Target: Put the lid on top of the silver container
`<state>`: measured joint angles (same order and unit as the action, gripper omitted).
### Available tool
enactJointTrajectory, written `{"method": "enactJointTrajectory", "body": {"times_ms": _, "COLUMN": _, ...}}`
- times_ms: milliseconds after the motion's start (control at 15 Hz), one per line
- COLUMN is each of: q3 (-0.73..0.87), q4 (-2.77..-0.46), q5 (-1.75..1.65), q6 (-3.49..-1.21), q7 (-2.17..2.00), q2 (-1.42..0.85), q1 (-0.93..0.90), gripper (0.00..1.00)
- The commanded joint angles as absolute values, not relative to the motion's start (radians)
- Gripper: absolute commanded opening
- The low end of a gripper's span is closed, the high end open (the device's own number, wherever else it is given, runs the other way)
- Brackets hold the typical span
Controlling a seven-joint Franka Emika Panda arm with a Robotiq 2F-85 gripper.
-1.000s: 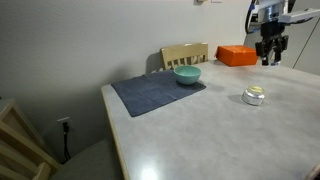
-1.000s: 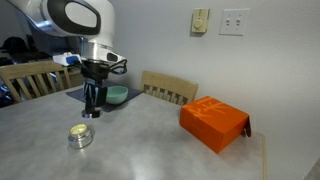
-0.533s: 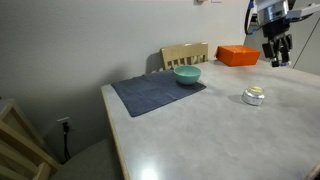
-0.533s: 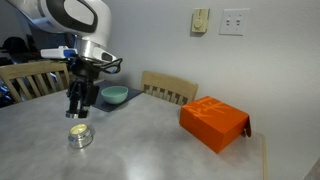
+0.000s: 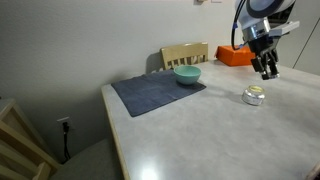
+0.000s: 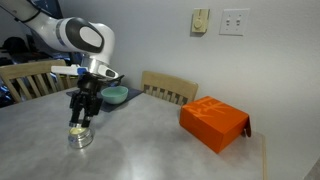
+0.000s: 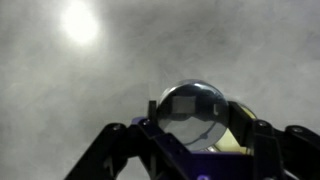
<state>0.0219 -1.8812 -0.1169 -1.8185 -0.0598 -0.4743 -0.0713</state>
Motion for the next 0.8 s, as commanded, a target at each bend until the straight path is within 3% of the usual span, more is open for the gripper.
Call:
{"method": "enactJointTrajectory", "body": {"times_ms": 0, "q3": -0.009, "q4": -1.895, "q5": -0.045, "q6": -1.885, "q7": -0.030, "q2": -0.461, "q1": -0.040, "gripper": 0.44}}
{"method": "enactJointTrajectory", "body": {"times_ms": 267, "q3": -0.003, "q4": -1.883, "q5": -0.045, "q6": -1.913, "q7": -0.055, "q2": -0.474, "q1": -0.060, "gripper": 0.44}}
{"method": "enactJointTrajectory", "body": {"times_ms": 333, "q3": -0.004, "q4": -1.884, "q5": -0.045, "q6": -1.917, "q7": -0.056, "q2": -0.475, "q1": -0.061, "gripper": 0.69}}
{"method": "enactJointTrajectory", "body": {"times_ms": 600, "q3": -0.004, "q4": -1.883, "q5": -0.045, "q6": -1.916, "q7": -0.056, "q2": -0.477, "q1": -0.062, "gripper": 0.69}}
{"method": "enactJointTrajectory", "body": {"times_ms": 667, "q3": -0.006, "q4": -1.891, "q5": -0.026, "q6": -1.935, "q7": -0.045, "q2": -0.471, "q1": -0.051, "gripper": 0.44}}
{"method": "enactJointTrajectory", "body": {"times_ms": 733, "q3": -0.007, "q4": -1.898, "q5": -0.023, "q6": -1.958, "q7": -0.043, "q2": -0.473, "q1": -0.049, "gripper": 0.44}}
